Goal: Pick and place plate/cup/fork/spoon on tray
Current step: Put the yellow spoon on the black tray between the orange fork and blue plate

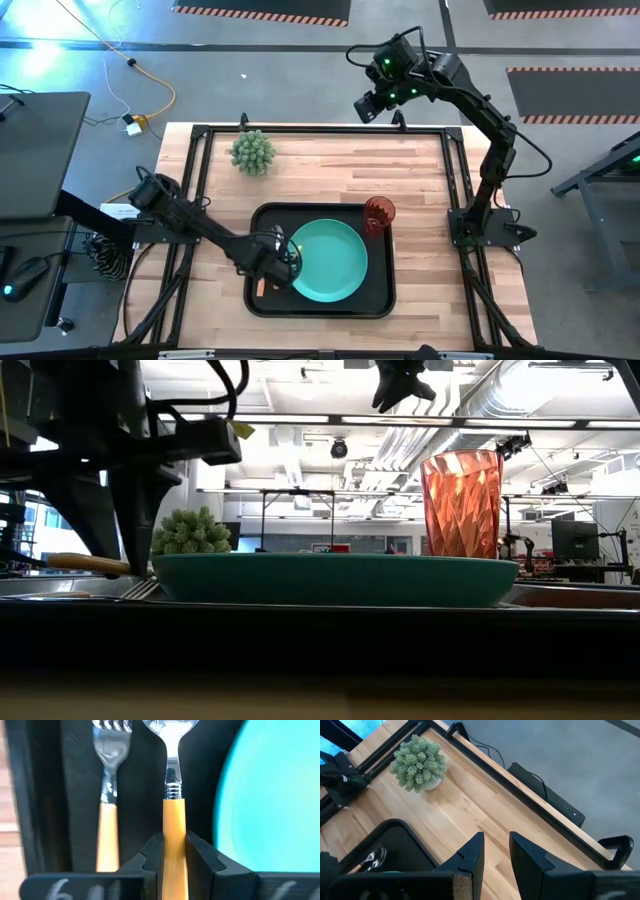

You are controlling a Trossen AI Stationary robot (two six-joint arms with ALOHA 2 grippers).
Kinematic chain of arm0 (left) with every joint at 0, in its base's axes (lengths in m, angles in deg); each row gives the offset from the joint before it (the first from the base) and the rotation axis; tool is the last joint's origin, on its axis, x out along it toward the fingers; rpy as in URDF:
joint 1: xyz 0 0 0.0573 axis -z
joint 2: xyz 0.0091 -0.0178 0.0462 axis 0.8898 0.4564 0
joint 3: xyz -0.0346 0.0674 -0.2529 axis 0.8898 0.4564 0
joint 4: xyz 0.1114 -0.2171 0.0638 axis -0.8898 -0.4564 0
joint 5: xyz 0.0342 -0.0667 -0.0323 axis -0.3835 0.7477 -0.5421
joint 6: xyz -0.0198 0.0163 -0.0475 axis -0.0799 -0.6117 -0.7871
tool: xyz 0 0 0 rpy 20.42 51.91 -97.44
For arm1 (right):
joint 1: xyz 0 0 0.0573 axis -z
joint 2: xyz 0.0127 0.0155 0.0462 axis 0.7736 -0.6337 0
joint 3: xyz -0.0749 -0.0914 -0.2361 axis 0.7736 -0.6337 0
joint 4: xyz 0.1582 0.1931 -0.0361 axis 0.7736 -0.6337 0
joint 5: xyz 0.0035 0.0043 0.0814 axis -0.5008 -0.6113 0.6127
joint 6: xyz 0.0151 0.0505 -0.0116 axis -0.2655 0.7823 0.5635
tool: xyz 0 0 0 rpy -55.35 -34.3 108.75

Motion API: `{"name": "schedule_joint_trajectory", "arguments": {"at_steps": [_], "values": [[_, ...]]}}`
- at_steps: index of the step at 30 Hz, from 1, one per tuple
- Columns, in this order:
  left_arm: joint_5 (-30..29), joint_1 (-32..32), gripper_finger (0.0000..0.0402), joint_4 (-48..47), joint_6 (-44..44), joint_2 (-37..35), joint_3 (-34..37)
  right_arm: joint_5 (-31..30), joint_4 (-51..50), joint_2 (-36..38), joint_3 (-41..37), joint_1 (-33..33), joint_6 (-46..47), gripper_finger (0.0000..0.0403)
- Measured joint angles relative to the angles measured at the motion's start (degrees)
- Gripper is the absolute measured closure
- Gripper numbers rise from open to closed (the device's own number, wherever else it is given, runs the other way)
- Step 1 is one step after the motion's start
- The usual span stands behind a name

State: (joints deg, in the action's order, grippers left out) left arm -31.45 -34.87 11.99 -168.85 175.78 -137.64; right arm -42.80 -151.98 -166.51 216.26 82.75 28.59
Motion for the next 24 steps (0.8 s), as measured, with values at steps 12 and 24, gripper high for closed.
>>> {"name": "schedule_joint_trajectory", "arguments": {"at_steps": [12,24], "values": [[-0.1,3.4,0.0352,1.9,-1.7,0.0,0.0,0.0,0.1,0.0,0.0,0.0,-0.2,0.0320],[2.4,3.4,0.0352,6.0,0.3,5.0,-0.2,0.0,0.1,0.0,0.0,0.0,0.2,0.0320]]}}
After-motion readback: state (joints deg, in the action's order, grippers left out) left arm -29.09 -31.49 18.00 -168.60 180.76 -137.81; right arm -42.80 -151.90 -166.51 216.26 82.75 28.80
